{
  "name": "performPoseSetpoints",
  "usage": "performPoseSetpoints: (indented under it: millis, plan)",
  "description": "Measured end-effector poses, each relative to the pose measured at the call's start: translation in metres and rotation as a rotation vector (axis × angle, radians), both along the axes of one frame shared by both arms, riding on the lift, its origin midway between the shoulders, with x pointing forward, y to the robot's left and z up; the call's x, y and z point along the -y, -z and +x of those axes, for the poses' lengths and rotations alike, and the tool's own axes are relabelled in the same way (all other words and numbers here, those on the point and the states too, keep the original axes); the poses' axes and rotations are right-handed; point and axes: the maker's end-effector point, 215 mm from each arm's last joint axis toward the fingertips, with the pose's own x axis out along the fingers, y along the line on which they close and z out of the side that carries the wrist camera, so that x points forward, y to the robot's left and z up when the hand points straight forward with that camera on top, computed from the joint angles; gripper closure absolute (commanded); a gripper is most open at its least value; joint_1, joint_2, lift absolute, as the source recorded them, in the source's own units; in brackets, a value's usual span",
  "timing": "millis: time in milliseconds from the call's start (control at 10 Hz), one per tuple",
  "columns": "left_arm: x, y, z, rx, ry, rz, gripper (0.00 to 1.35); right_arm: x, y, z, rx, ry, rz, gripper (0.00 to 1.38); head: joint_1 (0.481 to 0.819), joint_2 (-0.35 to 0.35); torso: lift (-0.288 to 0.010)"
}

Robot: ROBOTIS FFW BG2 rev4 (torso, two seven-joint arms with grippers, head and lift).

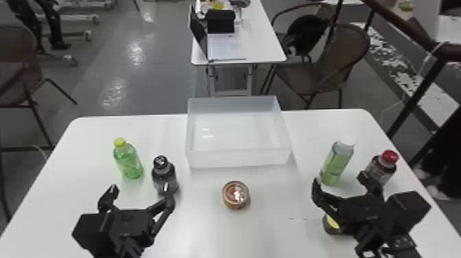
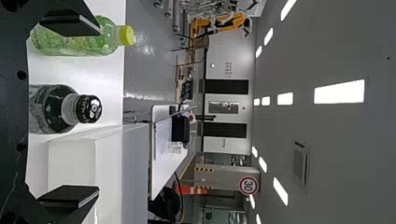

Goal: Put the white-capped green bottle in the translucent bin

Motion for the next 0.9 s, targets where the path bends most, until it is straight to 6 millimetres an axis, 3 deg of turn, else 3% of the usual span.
performPoseSetpoints:
  millis: [600,900]
  plan:
    - [0.001,-0.001,0.0,0.004,0.001,0.005,0.11,0.0,-0.004,0.0,0.024,0.015,0.009,0.11,0.695,-0.001,-0.047]
    - [0.0,-0.001,-0.001,0.003,0.001,0.003,0.11,0.021,-0.006,0.007,0.041,0.075,0.04,0.11,0.695,-0.022,-0.047]
